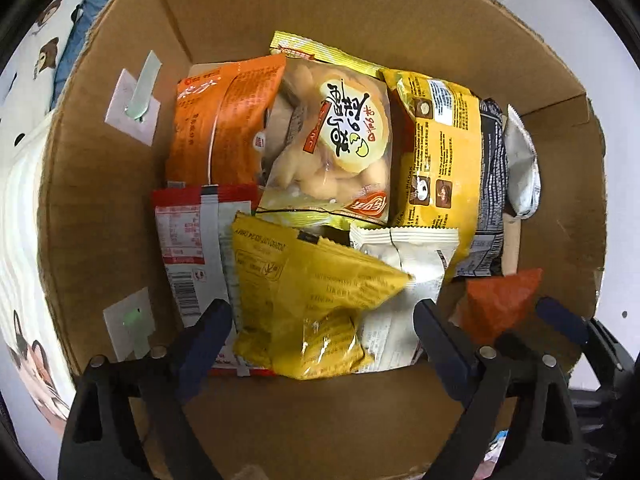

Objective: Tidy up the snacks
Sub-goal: 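Carry both packets into the box and open both tools, then withdraw both tools from the box toward the remaining snacks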

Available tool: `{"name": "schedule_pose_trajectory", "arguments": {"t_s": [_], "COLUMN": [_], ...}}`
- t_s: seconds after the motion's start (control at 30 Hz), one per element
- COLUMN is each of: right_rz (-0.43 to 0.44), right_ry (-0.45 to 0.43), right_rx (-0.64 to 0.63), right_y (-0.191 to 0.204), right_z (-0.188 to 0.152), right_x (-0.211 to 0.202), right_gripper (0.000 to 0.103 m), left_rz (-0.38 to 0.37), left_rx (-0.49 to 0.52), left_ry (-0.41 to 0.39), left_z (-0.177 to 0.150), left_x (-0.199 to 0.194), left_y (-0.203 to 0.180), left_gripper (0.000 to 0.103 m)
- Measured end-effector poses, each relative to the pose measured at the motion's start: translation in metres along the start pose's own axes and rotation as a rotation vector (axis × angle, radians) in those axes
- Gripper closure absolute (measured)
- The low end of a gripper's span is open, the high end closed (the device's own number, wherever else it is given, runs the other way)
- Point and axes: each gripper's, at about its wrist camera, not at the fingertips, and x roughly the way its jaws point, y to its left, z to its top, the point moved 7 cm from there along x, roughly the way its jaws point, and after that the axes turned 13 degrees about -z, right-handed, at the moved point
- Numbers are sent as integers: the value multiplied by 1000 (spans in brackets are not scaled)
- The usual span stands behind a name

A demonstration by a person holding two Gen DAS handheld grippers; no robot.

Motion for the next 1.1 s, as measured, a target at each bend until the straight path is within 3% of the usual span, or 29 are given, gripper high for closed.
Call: {"name": "schedule_pose_trajectory", "arguments": {"t_s": [0.17, 0.47, 0.8, 0.83, 1.1], "right_rz": [-34, -53, -76, -80, -75], "right_ry": [-8, -68, -214, -228, -342], "right_rx": [-14, 17, 26, 23, 18], "right_y": [6, -13, -23, -22, -18], "right_z": [-1, -9, -34, -36, -66], "right_x": [-3, -35, -82, -86, -129], "right_gripper": [7, 7, 7, 7, 7], "left_rz": [-30, 8, 109, 73, 83], "left_rx": [-3, 19, 100, 119, 159], "left_ry": [-24, -135, -364, -454, -573], "left_z": [0, -20, -59, -60, -97], "left_x": [-14, -57, -118, -122, -154], "left_y": [-2, -3, -11, -16, -32], "left_gripper": [10, 10, 10, 10, 10]}}
